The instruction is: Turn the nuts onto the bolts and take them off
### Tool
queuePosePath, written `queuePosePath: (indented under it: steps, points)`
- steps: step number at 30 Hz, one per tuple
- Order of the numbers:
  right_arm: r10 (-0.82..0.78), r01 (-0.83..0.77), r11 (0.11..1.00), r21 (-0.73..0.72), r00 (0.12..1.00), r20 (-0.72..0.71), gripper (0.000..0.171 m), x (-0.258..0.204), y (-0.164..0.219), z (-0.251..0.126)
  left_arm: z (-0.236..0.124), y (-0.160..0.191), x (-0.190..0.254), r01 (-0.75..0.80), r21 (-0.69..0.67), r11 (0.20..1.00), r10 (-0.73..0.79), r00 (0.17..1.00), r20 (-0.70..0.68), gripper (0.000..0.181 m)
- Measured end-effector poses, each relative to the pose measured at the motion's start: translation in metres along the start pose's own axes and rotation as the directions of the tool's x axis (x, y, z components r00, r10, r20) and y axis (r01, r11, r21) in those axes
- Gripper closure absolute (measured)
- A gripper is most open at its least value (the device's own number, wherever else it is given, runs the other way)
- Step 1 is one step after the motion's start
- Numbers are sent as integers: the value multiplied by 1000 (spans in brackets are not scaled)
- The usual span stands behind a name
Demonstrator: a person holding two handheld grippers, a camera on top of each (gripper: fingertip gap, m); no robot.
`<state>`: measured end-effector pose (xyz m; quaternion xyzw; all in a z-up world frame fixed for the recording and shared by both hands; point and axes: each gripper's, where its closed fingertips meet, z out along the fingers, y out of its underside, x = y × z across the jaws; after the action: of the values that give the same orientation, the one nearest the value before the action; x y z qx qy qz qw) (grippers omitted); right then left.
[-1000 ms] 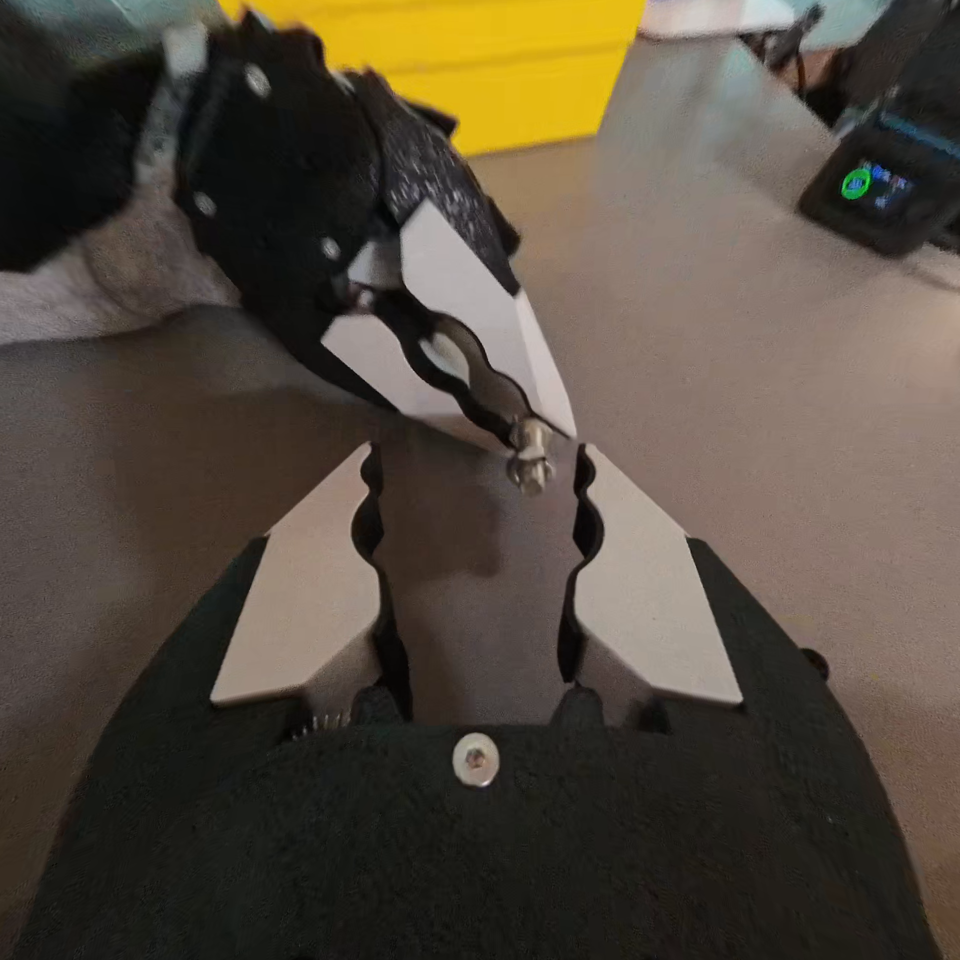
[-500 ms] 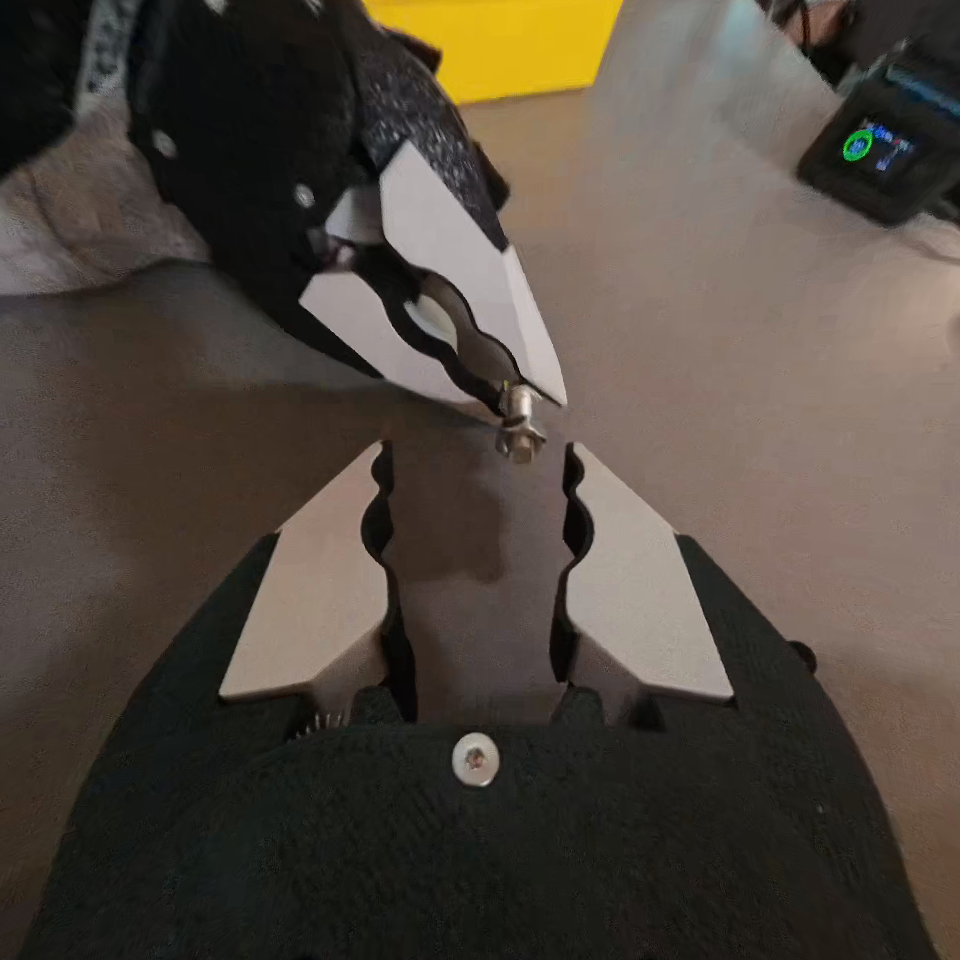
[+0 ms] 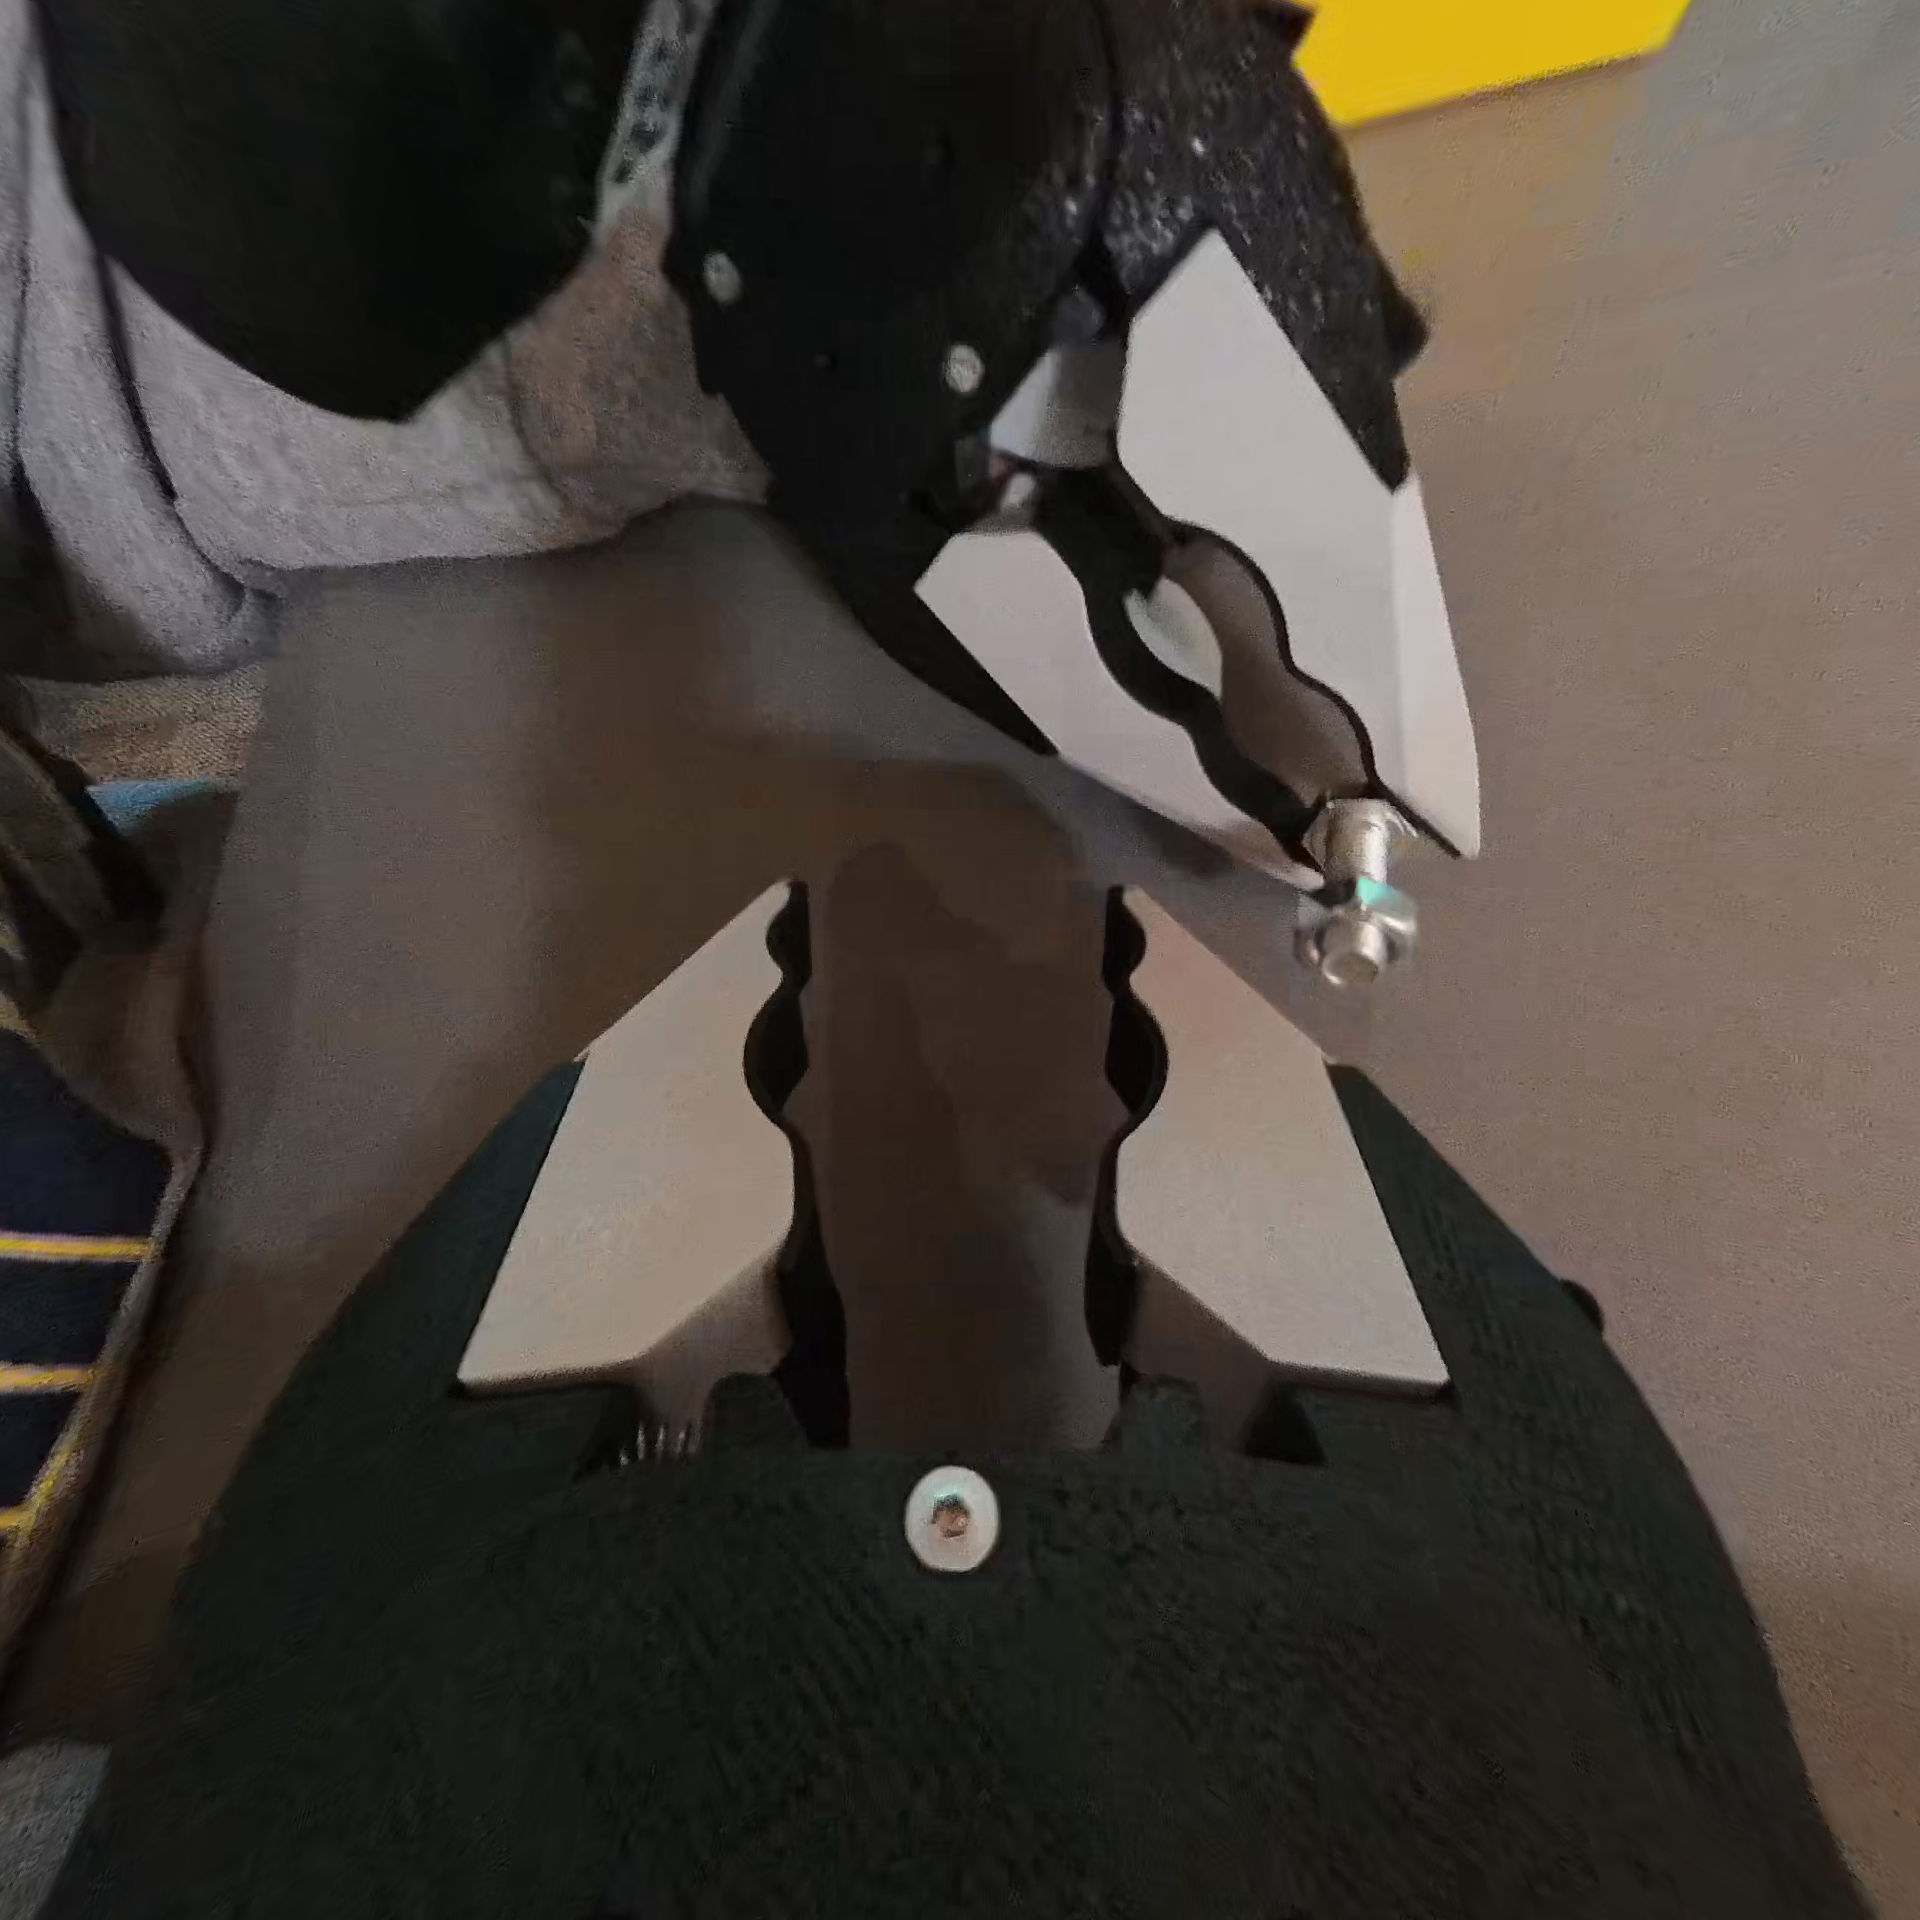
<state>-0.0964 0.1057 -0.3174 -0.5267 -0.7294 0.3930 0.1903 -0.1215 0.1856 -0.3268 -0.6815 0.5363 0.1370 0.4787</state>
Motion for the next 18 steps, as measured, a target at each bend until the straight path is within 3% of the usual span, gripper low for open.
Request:
queuePosePath:
  steps: [5, 8, 11, 14, 18]
  points:
    - [87, -85, 996, 21, 987, -135, 110, 30, 4, -11, 0, 0, 0, 2, -1, 1000, -2, 1000, -1, 165]
    - [56, -47, 998, 45, 976, -211, 102, 41, 1, -14, 0, 0, 1, 3, 0, 1000, -3, 1000, -2, 165]
    - [9, 14, 994, 109, 978, -209, 94, 35, -14, -15, 0, 0, 1, 6, 0, 1000, -6, 1000, -2, 165]
    - [-12, 30, 988, 149, 993, -119, 101, 18, -22, -14, 0, 1, 1, 10, -4, 1000, -10, 1000, 0, 165]
    - [54, -50, 998, 39, 994, -96, 109, 20, -1, -9, 0, 1, 2, 14, -5, 1000, -14, 1000, -2, 165]
